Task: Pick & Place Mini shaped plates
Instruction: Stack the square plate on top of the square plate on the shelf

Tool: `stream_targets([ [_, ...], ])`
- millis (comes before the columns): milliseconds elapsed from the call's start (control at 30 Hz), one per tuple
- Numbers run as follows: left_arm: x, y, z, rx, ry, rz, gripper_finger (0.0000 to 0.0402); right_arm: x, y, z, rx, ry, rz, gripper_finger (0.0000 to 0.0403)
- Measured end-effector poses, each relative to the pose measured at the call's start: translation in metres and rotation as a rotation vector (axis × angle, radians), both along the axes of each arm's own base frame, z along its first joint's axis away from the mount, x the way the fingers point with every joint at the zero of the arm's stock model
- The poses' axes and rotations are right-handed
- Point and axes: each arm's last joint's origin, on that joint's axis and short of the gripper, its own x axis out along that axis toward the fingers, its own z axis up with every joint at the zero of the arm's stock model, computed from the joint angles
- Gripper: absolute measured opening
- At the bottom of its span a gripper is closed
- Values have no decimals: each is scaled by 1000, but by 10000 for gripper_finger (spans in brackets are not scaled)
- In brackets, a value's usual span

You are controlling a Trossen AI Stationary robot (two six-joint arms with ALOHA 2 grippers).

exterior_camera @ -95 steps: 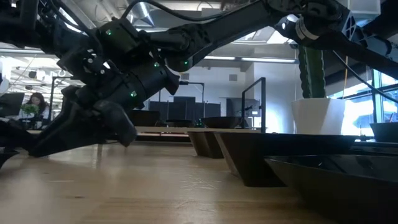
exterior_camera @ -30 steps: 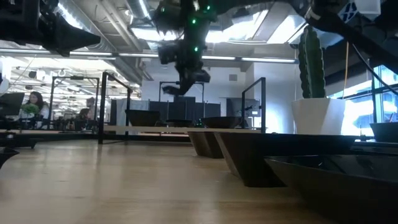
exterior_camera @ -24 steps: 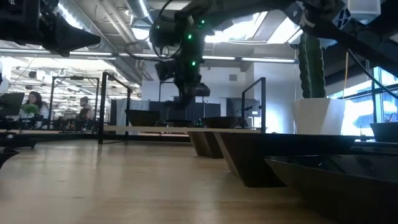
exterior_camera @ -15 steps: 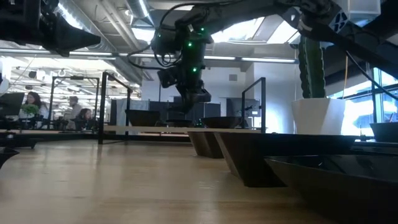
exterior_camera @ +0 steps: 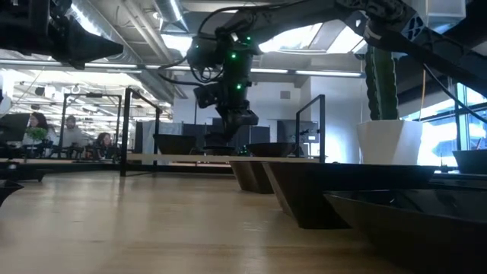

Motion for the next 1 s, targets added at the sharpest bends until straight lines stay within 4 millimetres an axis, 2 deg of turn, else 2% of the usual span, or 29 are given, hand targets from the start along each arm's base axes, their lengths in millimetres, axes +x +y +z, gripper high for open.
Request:
stream_targets([
  [800, 0, 0, 0, -2, 1, -17, 10, -4, -13, -1, 71, -19, -1, 5],
  [1000, 0, 0, 0, -14, -2, -19, 8, -6, -19, -1, 71, -21, -19, 21],
])
